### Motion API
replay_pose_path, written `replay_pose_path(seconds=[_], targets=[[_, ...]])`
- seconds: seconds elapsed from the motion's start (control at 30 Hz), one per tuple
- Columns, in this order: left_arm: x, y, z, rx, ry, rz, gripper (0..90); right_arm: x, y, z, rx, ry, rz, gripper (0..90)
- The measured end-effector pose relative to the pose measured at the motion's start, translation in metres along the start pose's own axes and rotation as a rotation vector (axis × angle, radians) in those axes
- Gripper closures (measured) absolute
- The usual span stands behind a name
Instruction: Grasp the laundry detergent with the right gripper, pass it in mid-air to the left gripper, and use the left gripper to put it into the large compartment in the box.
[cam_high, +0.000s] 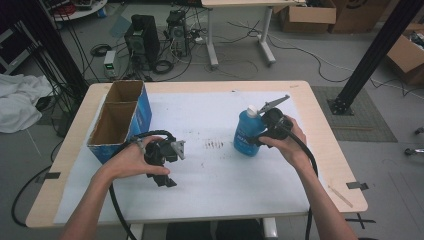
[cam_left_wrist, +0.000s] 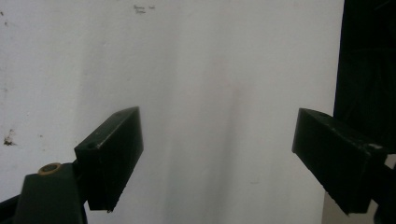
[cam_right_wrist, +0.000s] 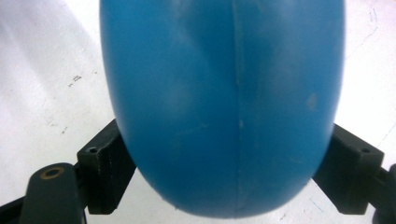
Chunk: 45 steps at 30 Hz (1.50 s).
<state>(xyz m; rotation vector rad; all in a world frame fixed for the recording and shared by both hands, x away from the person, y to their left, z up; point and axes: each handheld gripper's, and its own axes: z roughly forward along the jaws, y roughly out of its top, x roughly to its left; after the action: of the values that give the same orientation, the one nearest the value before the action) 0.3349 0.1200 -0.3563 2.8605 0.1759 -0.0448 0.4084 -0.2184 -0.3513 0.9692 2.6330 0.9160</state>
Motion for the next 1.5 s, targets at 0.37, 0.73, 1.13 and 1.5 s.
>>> replay_pose_path(seconds=[0.37,0.73,1.13,1.5], targets=[[-0.0004,-0.0016,0.0019,0.002,-0.004,-0.003,17.0,0.0011,0.0006,0.0022,0.006,-0.012,-0.011,24.6],[-0.0004,-0.0024,0.0017,-0.003,-0.003,-0.002,17.0,0.0038,0.0011,0.0042,0.004,-0.025,-0.025,31.3],[-0.0014,-0.0031,0.0013,-0.007,0.001,-0.005,17.0,0.004,0.0011,0.005,-0.005,-0.027,-0.025,37.3],[-0.0009,-0.0027,0.0016,-0.003,-0.002,-0.003,17.0,0.0035,-0.0008,0.0091,-0.037,-0.008,-0.017,42.3]])
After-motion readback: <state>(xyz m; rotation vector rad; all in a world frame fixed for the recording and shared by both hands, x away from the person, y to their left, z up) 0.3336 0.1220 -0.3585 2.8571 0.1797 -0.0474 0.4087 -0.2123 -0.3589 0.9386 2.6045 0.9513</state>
